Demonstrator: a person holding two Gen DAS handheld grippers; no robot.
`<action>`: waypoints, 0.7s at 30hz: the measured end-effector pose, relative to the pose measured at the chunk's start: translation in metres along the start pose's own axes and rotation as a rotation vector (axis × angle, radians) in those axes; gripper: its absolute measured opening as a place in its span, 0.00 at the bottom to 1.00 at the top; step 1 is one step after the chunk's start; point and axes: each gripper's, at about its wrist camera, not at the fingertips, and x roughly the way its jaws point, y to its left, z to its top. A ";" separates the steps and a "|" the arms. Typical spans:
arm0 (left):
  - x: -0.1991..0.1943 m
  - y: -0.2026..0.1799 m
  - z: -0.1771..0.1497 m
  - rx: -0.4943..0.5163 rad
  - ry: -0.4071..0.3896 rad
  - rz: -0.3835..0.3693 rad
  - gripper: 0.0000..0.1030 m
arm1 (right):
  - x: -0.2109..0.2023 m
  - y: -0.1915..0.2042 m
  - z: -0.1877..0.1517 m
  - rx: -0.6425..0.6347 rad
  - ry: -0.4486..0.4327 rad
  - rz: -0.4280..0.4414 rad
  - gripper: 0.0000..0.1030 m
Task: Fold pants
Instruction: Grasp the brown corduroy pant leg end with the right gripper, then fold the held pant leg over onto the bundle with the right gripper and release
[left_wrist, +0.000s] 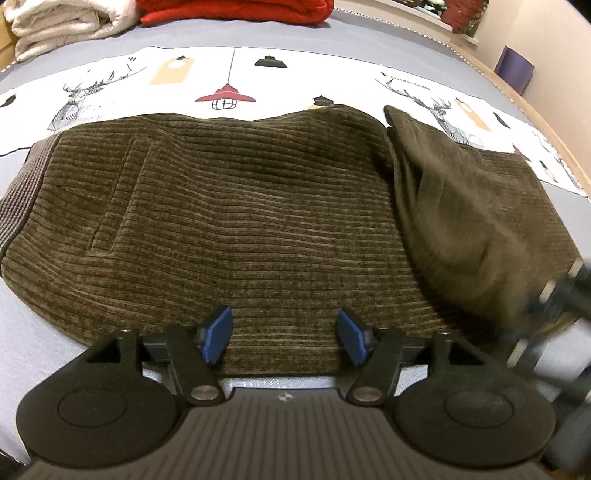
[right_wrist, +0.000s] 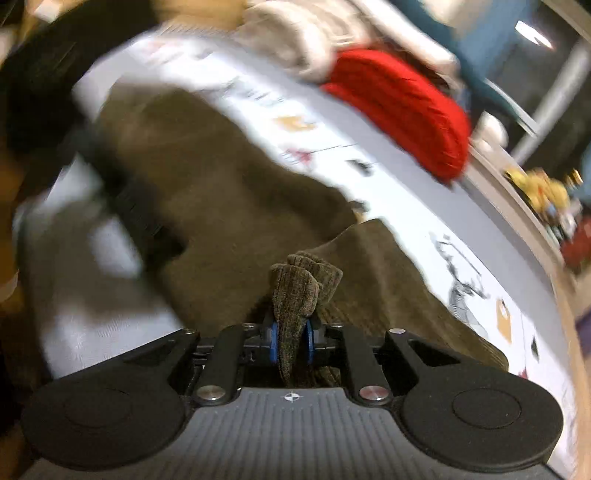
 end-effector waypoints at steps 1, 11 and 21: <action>0.000 0.000 0.002 -0.007 0.000 0.000 0.69 | 0.005 0.003 -0.005 -0.023 0.041 0.034 0.22; -0.006 0.005 0.012 -0.097 -0.061 0.001 0.68 | -0.031 -0.019 -0.001 0.141 -0.123 0.093 0.44; -0.019 -0.006 0.030 -0.131 -0.116 -0.017 0.68 | 0.015 -0.019 -0.007 0.133 -0.003 0.153 0.15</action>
